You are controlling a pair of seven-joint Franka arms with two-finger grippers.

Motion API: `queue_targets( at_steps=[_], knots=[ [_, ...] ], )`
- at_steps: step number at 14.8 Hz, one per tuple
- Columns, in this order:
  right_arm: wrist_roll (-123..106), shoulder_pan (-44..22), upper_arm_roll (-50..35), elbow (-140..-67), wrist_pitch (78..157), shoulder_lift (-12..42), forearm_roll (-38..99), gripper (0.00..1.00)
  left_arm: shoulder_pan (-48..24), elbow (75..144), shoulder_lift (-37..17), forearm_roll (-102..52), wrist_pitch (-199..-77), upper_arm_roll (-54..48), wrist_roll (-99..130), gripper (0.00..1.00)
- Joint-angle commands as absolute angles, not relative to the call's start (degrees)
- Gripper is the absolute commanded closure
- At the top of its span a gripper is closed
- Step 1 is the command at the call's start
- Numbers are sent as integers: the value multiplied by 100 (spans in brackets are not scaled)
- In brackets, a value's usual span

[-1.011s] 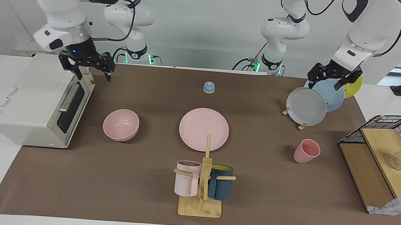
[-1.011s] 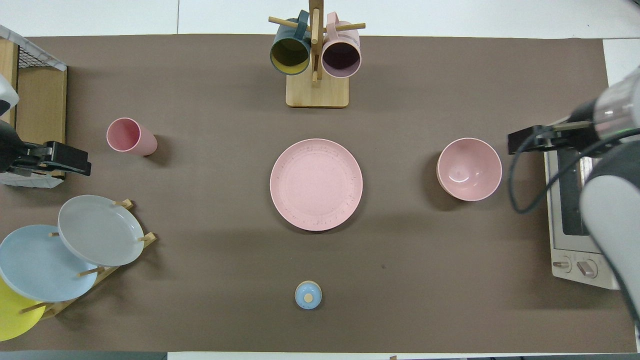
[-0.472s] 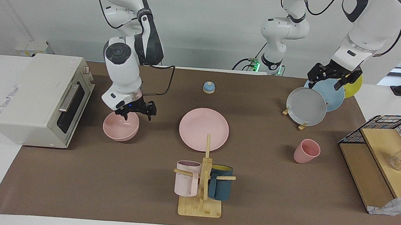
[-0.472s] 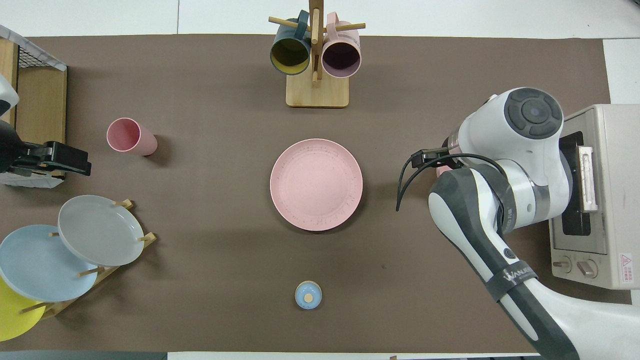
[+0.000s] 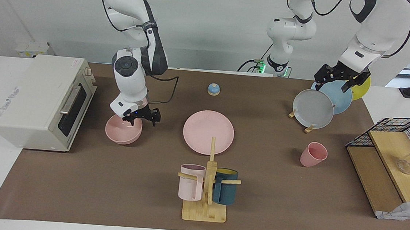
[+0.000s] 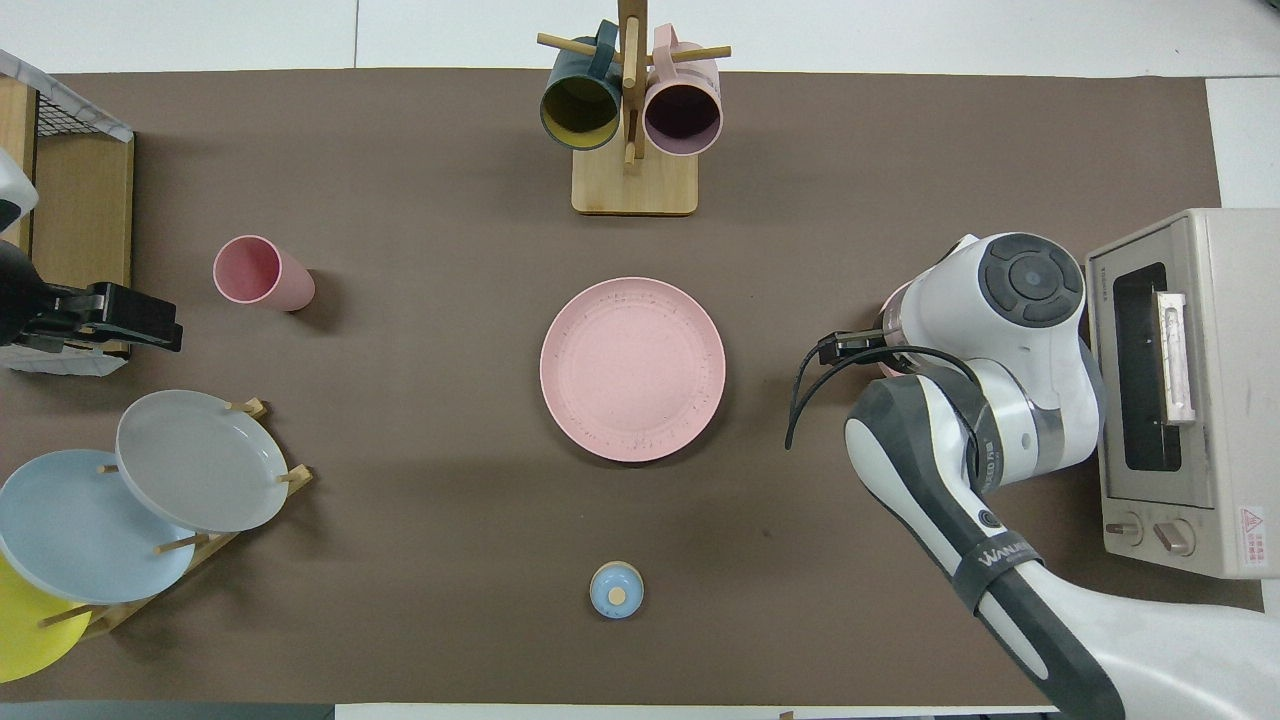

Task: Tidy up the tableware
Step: 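Reach the right gripper to the pink bowl and grasp its rim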

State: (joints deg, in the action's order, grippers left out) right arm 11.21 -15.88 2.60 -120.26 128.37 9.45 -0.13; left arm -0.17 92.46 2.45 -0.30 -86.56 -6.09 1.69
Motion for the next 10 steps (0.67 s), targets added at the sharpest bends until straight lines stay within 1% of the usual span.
queue_targets(
  at_steps=[1, 2, 3, 4, 5, 7, 8, 10],
  knots=[
    [1021, -1591, 264, -12182, 12955, 861, -9, 47, 53, 9229, 281, 88, -8596, -659, 158, 0],
    [863, -1556, 264, -12182, 12964, 922, -9, 56, 53, 9229, 281, 88, -8596, -659, 158, 0],
    [740, -1521, 272, -12182, 12964, 949, -9, 68, 53, 9229, 281, 88, -8596, -659, 158, 0],
    [703, -1477, 272, -12164, 12938, 949, -9, 96, 53, 9229, 281, 88, -8596, -659, 158, 0],
    [738, -1529, 264, -12121, 12850, 967, -9, 100, 53, 9229, 290, 88, -8587, -659, 158, 0],
    [747, -1564, 264, -11972, 12675, 984, -26, 100, 53, 9229, 281, 88, -8596, -659, 158, 0],
    [747, -1582, 255, -11753, 12448, 1028, -26, 100, 53, 9229, 281, 88, -8596, -659, 158, 0],
    [817, -1809, 246, -11087, 11816, 1212, -26, 100, 53, 9229, 281, 88, -8596, -659, 158, 0]
  ],
)
